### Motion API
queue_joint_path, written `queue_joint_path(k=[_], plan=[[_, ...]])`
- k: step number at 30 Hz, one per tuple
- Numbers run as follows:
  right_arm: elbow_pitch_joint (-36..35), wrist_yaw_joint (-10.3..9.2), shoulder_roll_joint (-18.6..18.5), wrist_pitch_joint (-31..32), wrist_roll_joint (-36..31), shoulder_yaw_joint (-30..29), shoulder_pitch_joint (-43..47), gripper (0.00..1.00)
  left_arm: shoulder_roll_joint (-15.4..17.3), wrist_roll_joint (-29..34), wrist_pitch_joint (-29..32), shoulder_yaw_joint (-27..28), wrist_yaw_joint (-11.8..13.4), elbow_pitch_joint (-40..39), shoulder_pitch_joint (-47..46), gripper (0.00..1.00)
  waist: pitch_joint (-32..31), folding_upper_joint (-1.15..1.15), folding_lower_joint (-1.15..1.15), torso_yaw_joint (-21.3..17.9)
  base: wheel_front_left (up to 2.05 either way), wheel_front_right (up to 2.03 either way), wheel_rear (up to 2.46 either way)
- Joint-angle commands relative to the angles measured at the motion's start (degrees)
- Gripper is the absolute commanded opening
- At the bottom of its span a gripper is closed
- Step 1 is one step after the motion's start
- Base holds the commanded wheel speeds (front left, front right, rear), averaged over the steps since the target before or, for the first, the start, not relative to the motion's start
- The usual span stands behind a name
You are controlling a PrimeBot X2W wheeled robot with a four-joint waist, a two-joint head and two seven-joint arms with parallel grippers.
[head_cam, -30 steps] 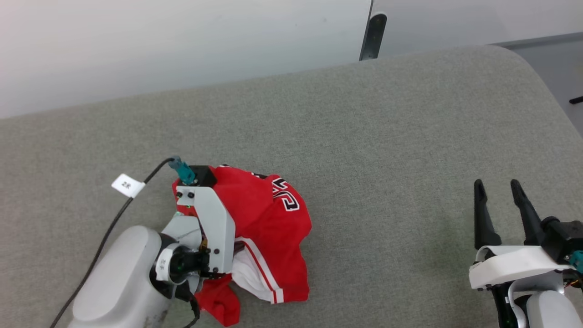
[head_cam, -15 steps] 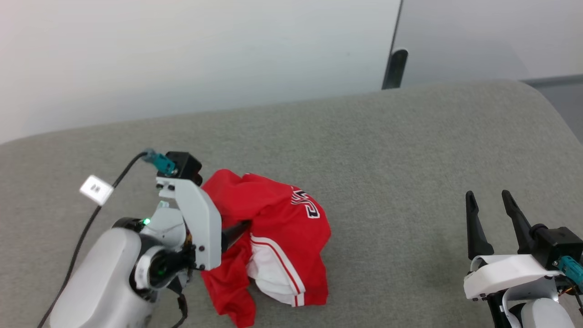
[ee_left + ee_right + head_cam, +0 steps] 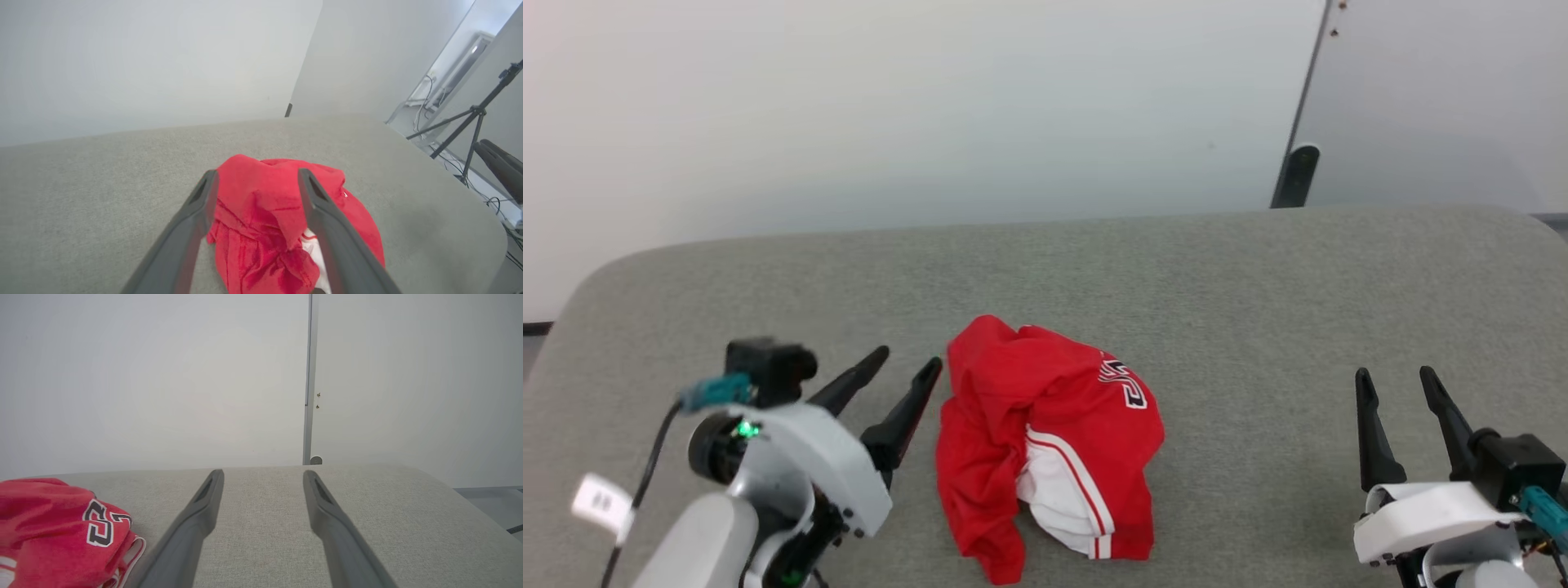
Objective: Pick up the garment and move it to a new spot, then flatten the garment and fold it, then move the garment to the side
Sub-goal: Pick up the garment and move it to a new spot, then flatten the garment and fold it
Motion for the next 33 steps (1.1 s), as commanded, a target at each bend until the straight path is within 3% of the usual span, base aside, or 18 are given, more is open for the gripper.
queue_joint_path(k=[1, 8, 12, 21, 33], plan=[[0.1, -0.04, 0.1, -0.4, -0.5, -0.1, 1.2, 1.0, -0.1, 0.8, -3.7, 0.2, -0.4, 0.5, 1.5, 1.0, -0.8, 0.0, 0.0, 1.4, 0.0, 0.0, 0.0], [0.2, -0.04, 0.1, -1.1, -2.9, -0.9, 2.6, 1.0, 0.7, 5.7, -19.8, 0.2, -0.7, 3.9, 6.6, 1.0, -1.7, 0.0, 0.0, 3.3, 0.0, 0.0, 0.0], [0.2, -0.04, -0.1, -1.1, -4.4, -1.3, 3.8, 1.0, 0.8, 7.2, -26.0, 1.5, -0.2, 6.9, 9.2, 1.0, -2.4, 0.0, 0.0, 4.3, 0.0, 0.0, 0.0], [-2.0, -0.04, -0.8, -1.2, -5.8, -4.1, 6.1, 1.0, 0.9, 10.5, -29.0, 5.2, 1.1, 9.6, 13.0, 1.0, -3.1, 0.0, 0.0, 6.1, 0.0, 0.0, 0.0], [-3.1, -0.04, -0.8, -1.2, -6.0, -5.9, 7.7, 1.0, -1.1, 12.7, -29.0, 11.3, 0.2, 7.3, 15.7, 1.0, -2.8, 0.0, 0.0, 6.4, 0.0, 0.0, 0.0]])
